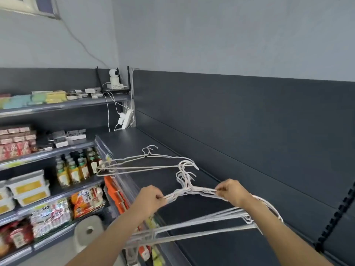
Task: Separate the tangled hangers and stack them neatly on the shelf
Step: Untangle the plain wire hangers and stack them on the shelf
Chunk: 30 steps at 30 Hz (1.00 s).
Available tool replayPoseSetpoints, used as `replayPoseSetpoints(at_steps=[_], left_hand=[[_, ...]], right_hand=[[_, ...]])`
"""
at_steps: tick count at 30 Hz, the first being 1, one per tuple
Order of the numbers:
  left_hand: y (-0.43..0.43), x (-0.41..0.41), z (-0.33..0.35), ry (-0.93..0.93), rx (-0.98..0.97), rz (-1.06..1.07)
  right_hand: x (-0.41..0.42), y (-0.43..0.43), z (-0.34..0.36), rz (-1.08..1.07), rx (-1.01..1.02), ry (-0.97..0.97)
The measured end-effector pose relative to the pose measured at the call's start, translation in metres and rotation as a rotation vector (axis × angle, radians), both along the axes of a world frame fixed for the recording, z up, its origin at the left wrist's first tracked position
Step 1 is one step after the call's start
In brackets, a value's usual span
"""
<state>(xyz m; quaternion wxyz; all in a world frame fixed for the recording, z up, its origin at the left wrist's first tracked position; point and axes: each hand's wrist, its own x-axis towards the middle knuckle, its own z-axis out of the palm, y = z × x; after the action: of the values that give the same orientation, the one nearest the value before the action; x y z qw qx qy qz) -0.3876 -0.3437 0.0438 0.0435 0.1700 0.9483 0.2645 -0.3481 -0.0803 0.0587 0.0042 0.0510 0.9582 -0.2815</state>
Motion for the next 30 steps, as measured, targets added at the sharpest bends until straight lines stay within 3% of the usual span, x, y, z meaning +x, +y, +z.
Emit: replayPoseSetpoints(at_steps=[6,12,22,30], left_hand=[[0.010,-0.047,-0.021,-0.118,-0.077,0.049],[0.008,-0.063,-0.024,-0.125,-0.001,-0.002],[-0.013,-0.092,0.007,-0.052,0.122,-0.057],[-0.063,-0.156,0.021,0.025,0.097,-0.033]], right_hand=[[-0.050,0.009,-0.027,0.011,0.003,-0.141],[-0.066,0.014,-0.033,-0.012,-0.013,-0.144],[-0.087,0.005,0.007,-0.007,-0.079,0.101],[-0.133,-0.044,-0.005,-0.008,0.185,0.272]])
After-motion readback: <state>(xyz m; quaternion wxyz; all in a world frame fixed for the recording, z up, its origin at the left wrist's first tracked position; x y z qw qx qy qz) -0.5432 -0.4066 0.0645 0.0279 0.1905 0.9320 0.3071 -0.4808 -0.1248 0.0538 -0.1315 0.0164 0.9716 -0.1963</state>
